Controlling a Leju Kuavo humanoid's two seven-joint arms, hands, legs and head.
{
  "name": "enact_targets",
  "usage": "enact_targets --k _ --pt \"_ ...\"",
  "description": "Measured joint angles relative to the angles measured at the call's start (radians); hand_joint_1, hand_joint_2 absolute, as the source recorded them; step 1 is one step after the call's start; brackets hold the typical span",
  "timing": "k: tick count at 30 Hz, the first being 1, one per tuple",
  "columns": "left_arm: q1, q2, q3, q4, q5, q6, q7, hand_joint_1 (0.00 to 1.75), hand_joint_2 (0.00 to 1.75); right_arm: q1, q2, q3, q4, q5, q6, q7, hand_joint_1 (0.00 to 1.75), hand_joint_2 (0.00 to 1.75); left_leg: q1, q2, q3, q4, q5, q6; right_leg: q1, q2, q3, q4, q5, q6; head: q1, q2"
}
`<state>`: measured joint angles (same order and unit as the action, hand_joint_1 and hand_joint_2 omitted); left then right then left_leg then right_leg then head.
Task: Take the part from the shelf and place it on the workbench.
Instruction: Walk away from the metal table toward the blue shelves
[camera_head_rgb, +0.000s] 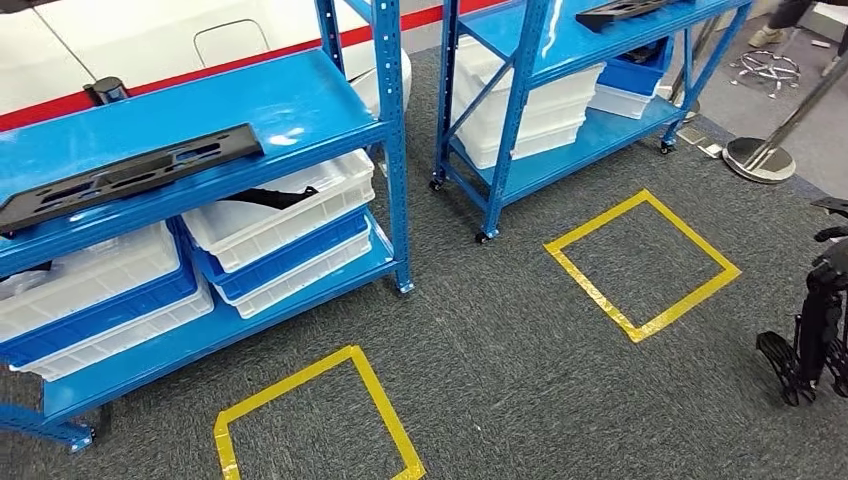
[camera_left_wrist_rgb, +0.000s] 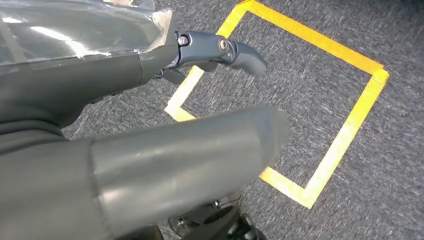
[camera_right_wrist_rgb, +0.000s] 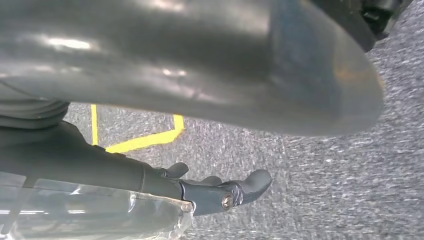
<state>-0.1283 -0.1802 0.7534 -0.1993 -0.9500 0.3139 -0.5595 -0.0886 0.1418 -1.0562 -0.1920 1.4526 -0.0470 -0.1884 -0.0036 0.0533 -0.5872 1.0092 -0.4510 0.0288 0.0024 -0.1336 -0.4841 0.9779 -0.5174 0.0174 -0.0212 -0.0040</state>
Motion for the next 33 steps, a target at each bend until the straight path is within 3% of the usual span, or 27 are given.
enact_targets --k 1,3,5,7,8,9,11,13,15,16,18,20,22,23,25,26,27,29,31,33 --pt "0.001 -0.001 -0.001 0.0 0.002 -0.002 -0.001 0.0 0.0 -0.001 -0.001 0.0 0.0 0.002 -0.001 -0.001 0.0 0.0 0.001 -0.012 0.004 -0.005 0.003 0.006 0.0 0.005 0.003 0.004 -0.004 0.005 0.001 0.0" --pt "0.001 -0.002 -0.001 0.0 0.011 -0.003 -0.005 0.0 0.0 -0.003 -0.003 0.0 0.0 0.008 -0.004 -0.004 0.0 0.0 0.006 -0.036 0.012 -0.018 0.012 0.019 -0.001 0.057 -0.015 0.063 -0.036 0.006 0.005 0.0" --pt "-0.001 -0.003 0.0 0.0 0.022 -0.003 -0.01 0.0 0.0 0.0 -0.005 0.0 0.0 0.013 -0.005 -0.006 0.0 0.0 0.009 -0.062 0.012 -0.021 0.015 0.026 -0.004 0.115 -0.077 0.195 -0.096 -0.002 0.015 0.0" --pt "-0.001 -0.005 0.002 0.0 0.028 -0.003 -0.014 0.0 0.0 0.002 -0.006 0.0 0.0 0.018 -0.004 -0.007 0.0 0.0 0.007 -0.093 0.011 -0.02 0.015 0.027 -0.006 0.129 -0.132 0.292 -0.126 0.001 0.021 0.0" --pt "0.0 -0.005 0.002 0.0 0.03 -0.003 -0.014 0.0 0.0 0.002 -0.006 0.0 0.0 0.019 -0.004 -0.008 0.0 0.0 0.007 -0.108 0.012 -0.02 0.014 0.026 -0.007 0.13 -0.137 0.287 -0.115 0.008 0.023 0.0" --pt "0.001 -0.006 0.003 0.0 0.032 -0.003 -0.015 0.0 0.0 0.002 -0.007 0.0 0.0 0.02 -0.004 -0.009 0.0 0.0 0.007 -0.123 0.014 -0.019 0.014 0.025 -0.01 0.133 -0.123 0.242 -0.087 0.019 0.024 0.0" --pt "0.001 -0.007 0.004 0.0 0.035 -0.003 -0.015 0.0 0.0 0.001 -0.008 0.0 0.0 0.02 -0.004 -0.01 0.0 0.0 0.006 -0.149 0.015 -0.014 0.01 0.019 -0.018 0.159 -0.07 0.1 -0.018 0.035 0.029 0.0" --pt "0.002 -0.007 0.004 0.0 0.037 -0.003 -0.016 0.0 0.0 0.0 -0.008 0.0 0.0 0.02 -0.003 -0.011 0.0 0.0 0.004 -0.168 0.013 -0.008 0.006 0.009 -0.021 0.179 -0.042 0.02 0.017 0.028 0.031 0.0" --pt "0.005 -0.007 0.004 0.0 0.037 -0.002 -0.016 0.0 0.0 -0.003 -0.008 0.0 0.0 0.02 -0.003 -0.011 0.0 0.0 0.006 -0.18 0.008 -0.008 0.005 -0.003 -0.018 0.171 -0.037 0.014 0.022 0.01 0.029 0.0" --pt "0.007 -0.006 0.004 0.0 0.037 -0.002 -0.016 0.0 0.0 -0.005 -0.008 0.0 0.0 0.02 -0.003 -0.011 0.0 0.0 0.008 -0.173 0.006 -0.005 0.003 -0.008 -0.02 0.163 -0.034 0.013 0.024 0.003 0.026 0.0" --pt "0.007 -0.004 0.005 0.0 0.037 -0.001 -0.016 0.0 0.0 -0.005 -0.006 0.0 0.0 0.021 -0.003 -0.012 0.0 0.0 0.008 -0.126 -0.015 0.042 -0.028 -0.017 -0.025 0.145 -0.03 0.009 0.027 -0.012 0.017 0.0" --pt "0.005 -0.004 0.005 0.0 0.037 0.001 -0.016 0.0 0.0 -0.003 -0.005 0.0 0.0 0.023 -0.002 -0.014 0.0 0.0 0.01 -0.073 -0.075 0.162 -0.092 -0.025 -0.023 0.123 -0.029 0.008 0.025 -0.022 0.006 0.0" --pt "0.006 -0.004 0.005 0.0 0.037 0.002 -0.015 0.0 0.0 -0.001 -0.005 0.0 0.0 0.025 0.0 -0.016 0.0 0.0 0.014 -0.059 -0.135 0.273 -0.13 -0.03 -0.019 0.1 -0.028 0.008 0.022 -0.025 0.003 0.0" --pt "0.007 -0.004 0.005 0.0 0.037 0.002 -0.014 0.0 0.0 -0.002 -0.006 0.0 0.0 0.026 0.001 -0.016 0.0 0.0 0.015 -0.056 -0.142 0.281 -0.121 -0.031 -0.018 0.089 -0.026 0.009 0.02 -0.026 0.003 0.0" --pt "0.007 -0.004 0.005 0.0 0.037 0.002 -0.013 0.0 0.0 -0.005 -0.006 0.001 0.0 0.026 0.002 -0.017 0.0 0.0 0.015 -0.041 -0.095 0.185 -0.056 -0.025 -0.016 0.069 -0.02 0.009 0.015 -0.025 0.0 0.0" --pt "0.004 -0.004 0.005 0.0 0.037 0.002 -0.013 0.0 0.0 -0.008 -0.006 0.002 0.0 0.026 0.002 -0.017 0.0 0.0 0.011 -0.018 -0.058 0.112 -0.027 -0.019 -0.014 0.061 -0.016 0.009 0.011 -0.022 -0.001 0.0" --pt "0.001 -0.004 0.005 0.0 0.038 0.003 -0.014 0.0 0.0 -0.01 -0.006 0.002 0.0 0.027 0.002 -0.018 0.0 0.0 0.007 -0.001 -0.027 0.054 -0.007 -0.012 -0.01 0.053 -0.013 0.009 0.007 -0.018 -0.002 0.0" --pt "-0.006 -0.005 0.006 0.0 0.04 0.003 -0.016 0.0 0.0 -0.014 -0.008 0.002 0.0 0.027 0.002 -0.019 0.0 0.0 -0.002 0.015 -0.004 0.007 0.0 0.0 -0.004 0.037 -0.008 0.007 0.001 -0.009 0.0 0.0" --pt "-0.009 -0.006 0.007 0.0 0.041 0.004 -0.017 0.0 0.0 -0.02 -0.011 0.003 0.0 0.026 0.002 -0.02 0.0 0.0 -0.001 -0.008 -0.002 -0.001 0.005 0.009 -0.002 0.027 -0.002 0.005 -0.002 0.002 0.002 0.0" --pt "-0.011 -0.008 0.007 0.0 0.042 0.004 -0.016 0.0 0.0 -0.024 -0.012 0.003 0.0 0.023 0.003 -0.021 0.0 0.0 0.005 -0.028 0.006 -0.016 0.014 0.021 -0.002 0.06 -0.012 0.037 -0.024 0.007 0.005 0.0"
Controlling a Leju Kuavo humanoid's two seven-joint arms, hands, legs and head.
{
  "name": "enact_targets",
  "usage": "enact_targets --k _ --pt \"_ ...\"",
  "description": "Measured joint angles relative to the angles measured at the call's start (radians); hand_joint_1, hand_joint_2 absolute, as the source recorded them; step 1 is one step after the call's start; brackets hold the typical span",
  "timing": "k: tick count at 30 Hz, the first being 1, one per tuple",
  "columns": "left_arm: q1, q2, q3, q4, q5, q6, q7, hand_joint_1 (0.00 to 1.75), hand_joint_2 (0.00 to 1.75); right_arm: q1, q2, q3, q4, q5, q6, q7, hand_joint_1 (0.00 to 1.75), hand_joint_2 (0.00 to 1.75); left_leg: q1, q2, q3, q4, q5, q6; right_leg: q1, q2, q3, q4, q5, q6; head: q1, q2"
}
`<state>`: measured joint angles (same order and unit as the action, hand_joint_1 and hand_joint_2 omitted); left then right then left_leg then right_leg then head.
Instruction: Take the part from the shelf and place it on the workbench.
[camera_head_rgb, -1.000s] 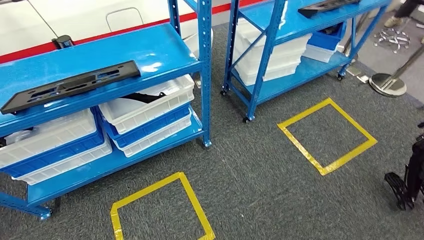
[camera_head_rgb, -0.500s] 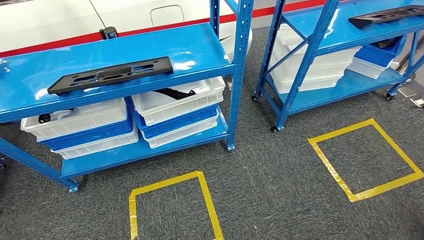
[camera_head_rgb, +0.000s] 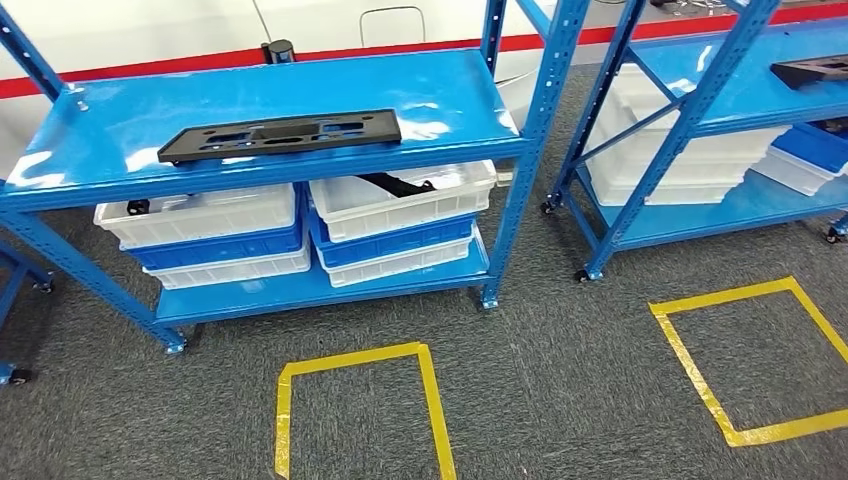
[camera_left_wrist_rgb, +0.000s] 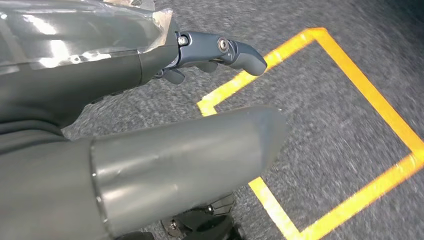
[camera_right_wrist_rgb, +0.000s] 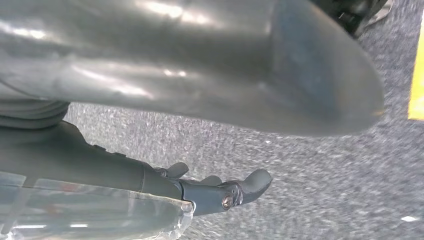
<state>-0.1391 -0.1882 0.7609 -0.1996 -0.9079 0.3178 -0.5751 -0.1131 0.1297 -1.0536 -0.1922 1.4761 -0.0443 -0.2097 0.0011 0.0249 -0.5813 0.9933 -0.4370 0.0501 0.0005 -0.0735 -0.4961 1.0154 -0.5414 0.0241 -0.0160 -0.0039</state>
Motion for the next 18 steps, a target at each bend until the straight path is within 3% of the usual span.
enact_targets --k 2,4,5,6,8,9,11,13,15,17,18 --pt "-0.004 -0.003 0.0 0.0 0.001 0.0 0.001 0.0 0.0 0.0 -0.001 0.0 0.0 -0.002 0.001 -0.001 0.0 0.0 0.003 -0.022 0.003 -0.007 0.006 0.009 -0.005 0.05 -0.053 0.113 -0.052 -0.005 0.009 0.0" --pt "-0.006 -0.005 0.0 0.0 0.001 0.001 0.002 0.0 0.0 0.003 -0.002 0.0 0.0 -0.004 0.004 0.001 0.0 0.0 0.002 -0.048 0.001 -0.007 0.007 0.012 -0.009 0.066 -0.121 0.237 -0.093 -0.004 0.016 0.0" --pt "-0.005 -0.005 0.0 0.0 0.001 0.001 0.002 0.0 0.0 0.005 -0.003 0.0 0.0 -0.005 0.006 0.003 0.0 0.0 0.002 -0.061 0.001 -0.006 0.007 0.011 -0.012 0.067 -0.137 0.256 -0.09 0.004 0.018 0.0" --pt "-0.004 -0.006 0.0 0.0 0.001 0.001 0.002 0.0 0.0 0.006 -0.005 0.0 0.0 -0.006 0.008 0.005 0.0 0.0 0.003 -0.074 0.002 -0.005 0.007 0.011 -0.014 0.069 -0.132 0.235 -0.071 0.015 0.02 0.0" --pt "-0.003 -0.007 0.0 0.0 0.001 0.002 0.002 0.0 0.0 0.007 -0.01 0.0 0.0 -0.008 0.009 0.008 0.0 0.0 0.003 -0.098 0.002 -0.001 0.006 0.006 -0.02 0.088 -0.079 0.101 -0.005 0.035 0.023 0.0" --pt "-0.003 -0.008 0.0 0.0 0.001 0.002 0.002 0.0 0.0 0.007 -0.011 0.0 0.0 -0.009 0.009 0.007 0.0 0.0 0.001 -0.108 0.001 0.003 0.003 0.001 -0.021 0.1 -0.054 0.038 0.021 0.037 0.026 0.0" --pt "-0.003 -0.008 0.0 0.0 0.001 0.002 0.002 0.0 0.0 0.007 -0.013 0.0 0.0 -0.01 0.009 0.007 0.0 0.0 -0.001 -0.123 -0.003 0.009 -0.002 -0.013 -0.019 0.114 -0.032 -0.023 0.043 0.022 0.025 0.0" --pt "-0.002 -0.007 0.001 0.0 0.001 0.002 0.002 0.0 0.0 0.005 -0.013 0.0 0.0 -0.011 0.008 0.006 0.0 0.0 0.001 -0.13 -0.006 0.01 -0.004 -0.025 -0.018 0.102 -0.028 -0.024 0.046 0.0 0.021 0.0" --pt "-0.002 -0.005 0.001 0.0 0.001 0.002 0.002 0.0 0.0 0.004 -0.012 0.0 0.0 -0.012 0.008 0.006 0.0 0.0 0.004 -0.097 -0.019 0.038 -0.024 -0.035 -0.024 0.088 -0.021 -0.027 0.051 -0.017 0.015 0.0" --pt "-0.003 -0.005 0.002 0.0 0.001 0.002 0.001 0.0 0.0 0.006 -0.012 0.0 0.0 -0.011 0.008 0.006 0.0 0.0 0.006 -0.05 -0.068 0.142 -0.085 -0.046 -0.025 0.07 -0.02 -0.029 0.052 -0.028 0.004 0.0" --pt "-0.003 -0.005 0.002 0.0 0.002 0.002 0.001 0.0 0.0 0.007 -0.012 0.0 0.0 -0.01 0.008 0.006 0.0 0.0 0.008 -0.041 -0.084 0.175 -0.105 -0.049 -0.024 0.065 -0.02 -0.029 0.051 -0.031 0.0 0.0"
